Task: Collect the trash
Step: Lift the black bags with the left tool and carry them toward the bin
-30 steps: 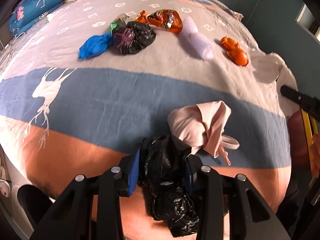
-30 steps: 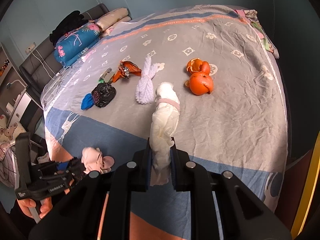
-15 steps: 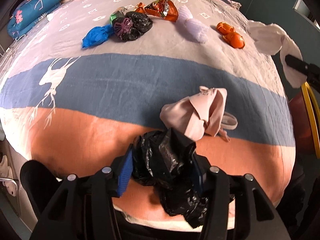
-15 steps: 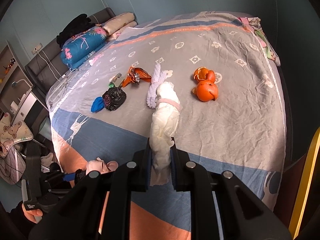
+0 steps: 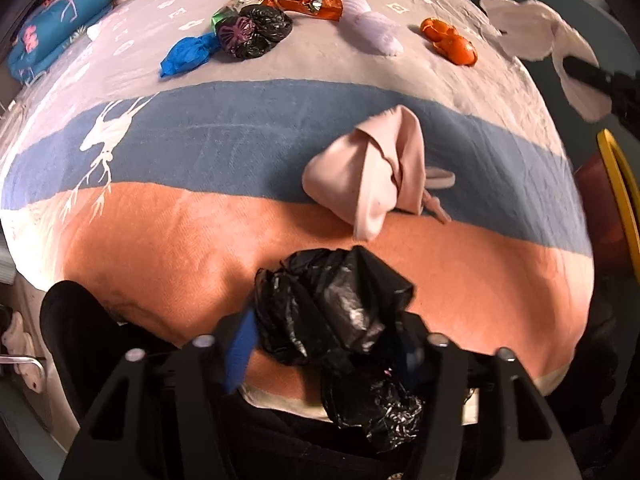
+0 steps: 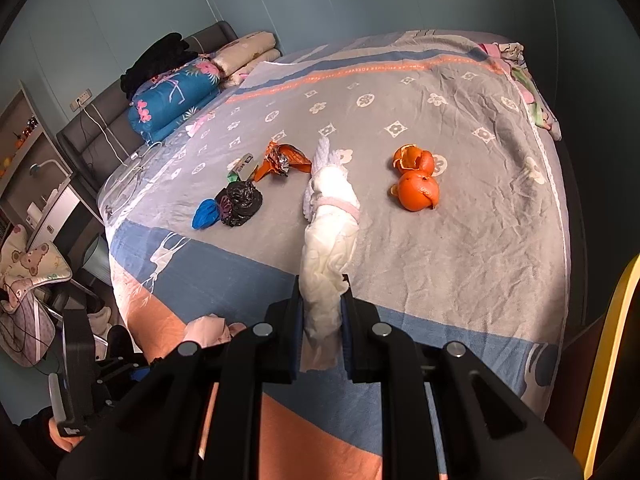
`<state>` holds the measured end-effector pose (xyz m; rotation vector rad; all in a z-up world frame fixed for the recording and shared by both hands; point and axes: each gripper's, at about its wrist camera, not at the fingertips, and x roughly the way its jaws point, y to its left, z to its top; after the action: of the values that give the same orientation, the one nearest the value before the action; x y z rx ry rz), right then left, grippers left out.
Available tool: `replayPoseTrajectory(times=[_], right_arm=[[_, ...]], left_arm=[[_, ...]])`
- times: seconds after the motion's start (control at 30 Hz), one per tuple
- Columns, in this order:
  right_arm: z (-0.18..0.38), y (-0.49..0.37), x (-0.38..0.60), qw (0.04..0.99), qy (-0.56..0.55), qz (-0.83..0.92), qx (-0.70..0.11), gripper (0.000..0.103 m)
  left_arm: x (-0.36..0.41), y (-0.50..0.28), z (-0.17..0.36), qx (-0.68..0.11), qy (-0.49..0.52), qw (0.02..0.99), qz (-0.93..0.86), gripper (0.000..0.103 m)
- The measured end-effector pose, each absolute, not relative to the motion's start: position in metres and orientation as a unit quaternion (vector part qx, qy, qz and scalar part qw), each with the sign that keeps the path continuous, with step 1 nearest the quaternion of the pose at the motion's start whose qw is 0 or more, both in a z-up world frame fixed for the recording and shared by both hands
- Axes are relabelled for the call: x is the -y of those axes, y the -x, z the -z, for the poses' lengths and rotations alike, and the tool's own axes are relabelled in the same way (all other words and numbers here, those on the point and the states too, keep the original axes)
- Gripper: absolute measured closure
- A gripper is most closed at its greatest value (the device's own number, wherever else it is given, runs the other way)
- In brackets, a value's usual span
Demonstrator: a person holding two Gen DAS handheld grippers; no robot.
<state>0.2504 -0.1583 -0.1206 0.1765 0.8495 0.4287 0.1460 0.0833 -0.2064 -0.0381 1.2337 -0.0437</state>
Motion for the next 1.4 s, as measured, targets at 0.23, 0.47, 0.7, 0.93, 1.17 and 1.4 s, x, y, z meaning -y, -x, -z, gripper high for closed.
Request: replayPoseTrajectory(times=[0.23, 0.47, 0.7, 0.93, 1.17, 1.4], right_arm=[[0.113, -0.244, 0.161, 0.889, -0.086, -0.21, -0.399, 0.088], [0.094, -0.225, 0.176, 0.892, -0.091, -0.229, -0.38, 0.088], [0.074, -0.196, 0.198, 0.894, -0.107, -0.236, -0.366, 0.088], [0.039, -0.152, 0.224, 0.918, -0.1, -0.22, -0.314, 0.088], [0.01, -0.122, 0.245, 0.936, -0.095, -0.202, -0.271, 0.088], [-0.012, -0.095, 0.264, 0.949, -0.097, -0.187, -0.234, 0.088]], left_arm=[[-0.078, -0.139, 0.194, -0.559, 0.008, 0.828, 0.031, 0.071], [-0.08, -0.125, 0.149, -0.508, 0.024, 0.859, 0.062, 0.071], [-0.076, -0.119, 0.092, -0.427, 0.023, 0.902, 0.055, 0.071], [-0.057, -0.119, 0.042, -0.356, 0.039, 0.931, 0.063, 0.071], [-0.025, -0.11, 0.004, -0.291, 0.034, 0.952, 0.085, 0.071], [0.005, -0.101, -0.024, -0.245, 0.03, 0.962, 0.112, 0.071]])
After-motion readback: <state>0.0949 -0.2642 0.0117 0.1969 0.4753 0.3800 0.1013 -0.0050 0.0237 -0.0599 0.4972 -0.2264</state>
